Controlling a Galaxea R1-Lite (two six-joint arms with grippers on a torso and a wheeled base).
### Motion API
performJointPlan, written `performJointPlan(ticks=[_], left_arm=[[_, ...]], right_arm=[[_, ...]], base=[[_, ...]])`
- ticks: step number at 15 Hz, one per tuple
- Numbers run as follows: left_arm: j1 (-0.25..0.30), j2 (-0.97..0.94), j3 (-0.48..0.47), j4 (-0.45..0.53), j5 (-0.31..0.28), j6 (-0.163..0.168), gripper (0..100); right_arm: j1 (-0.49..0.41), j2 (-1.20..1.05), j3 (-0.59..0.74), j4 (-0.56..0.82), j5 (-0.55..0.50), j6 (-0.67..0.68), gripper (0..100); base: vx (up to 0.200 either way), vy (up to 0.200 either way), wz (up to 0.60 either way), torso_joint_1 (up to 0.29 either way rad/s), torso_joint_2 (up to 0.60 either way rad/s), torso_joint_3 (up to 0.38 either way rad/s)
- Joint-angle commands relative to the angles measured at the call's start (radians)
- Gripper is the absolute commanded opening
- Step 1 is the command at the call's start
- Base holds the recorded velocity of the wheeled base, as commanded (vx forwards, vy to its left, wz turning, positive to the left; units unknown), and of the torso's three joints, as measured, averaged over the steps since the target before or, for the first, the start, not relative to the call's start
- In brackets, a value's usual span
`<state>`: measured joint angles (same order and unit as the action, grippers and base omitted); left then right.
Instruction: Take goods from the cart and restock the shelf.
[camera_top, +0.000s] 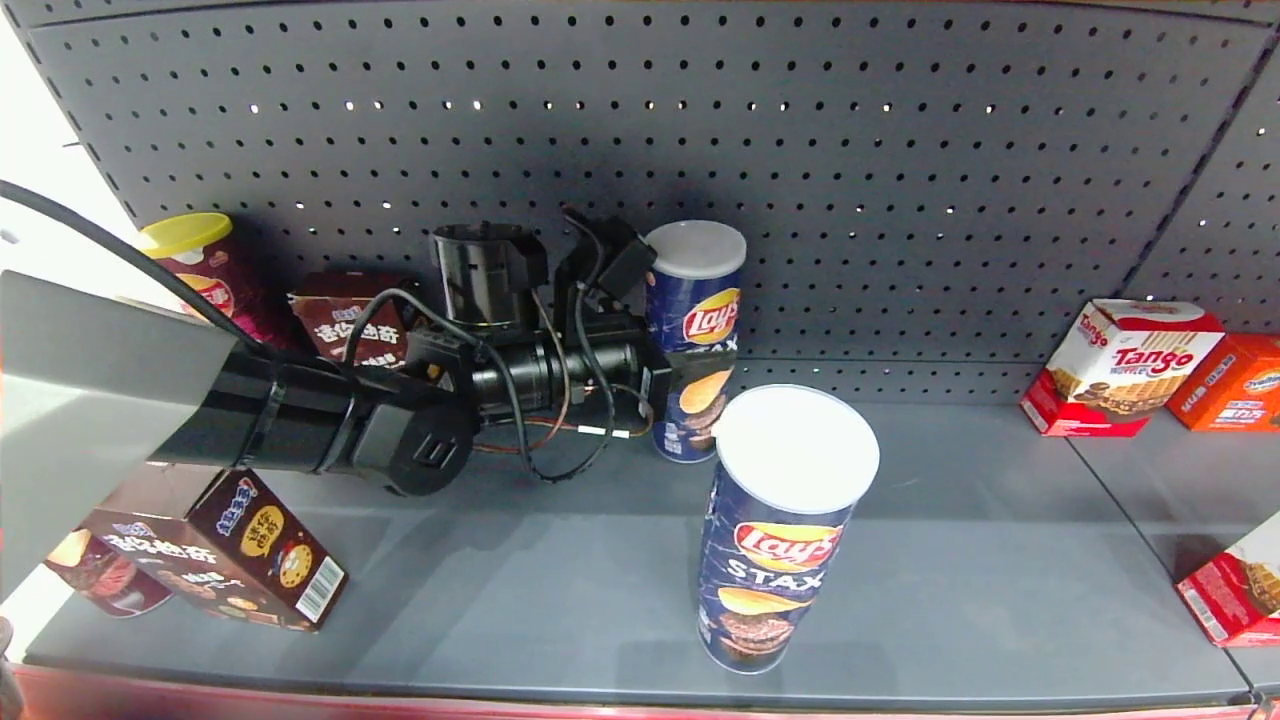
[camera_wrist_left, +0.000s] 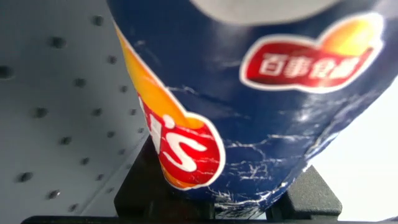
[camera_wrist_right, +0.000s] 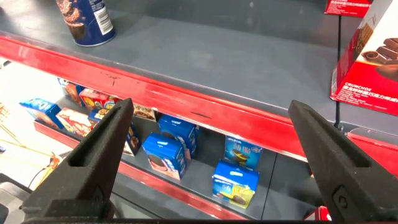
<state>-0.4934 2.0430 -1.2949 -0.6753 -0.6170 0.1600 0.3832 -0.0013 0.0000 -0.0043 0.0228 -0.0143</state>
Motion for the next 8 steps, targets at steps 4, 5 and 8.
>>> performJointPlan(ticks=[4, 5, 8], left_arm=[[-0.019, 0.003, 0.062, -0.061, 0.0, 0.0, 0], [-0.022, 0.011, 0.072, -0.078, 0.0, 0.0, 0], [-0.024, 0.014, 0.092, -0.104, 0.002, 0.0, 100]], right_arm=[[0.0, 0.001, 0.0, -0.002, 0.0, 0.0, 100], [0.0, 0.001, 0.0, 0.0, 0.0, 0.0, 100], [0.0, 0.001, 0.0, -0.002, 0.0, -0.001, 100]], base=[[0.0, 0.0, 0.0, 0.0, 0.0, 0.0], [0.0, 0.0, 0.0, 0.0, 0.0, 0.0], [0.0, 0.0, 0.0, 0.0, 0.0, 0.0]])
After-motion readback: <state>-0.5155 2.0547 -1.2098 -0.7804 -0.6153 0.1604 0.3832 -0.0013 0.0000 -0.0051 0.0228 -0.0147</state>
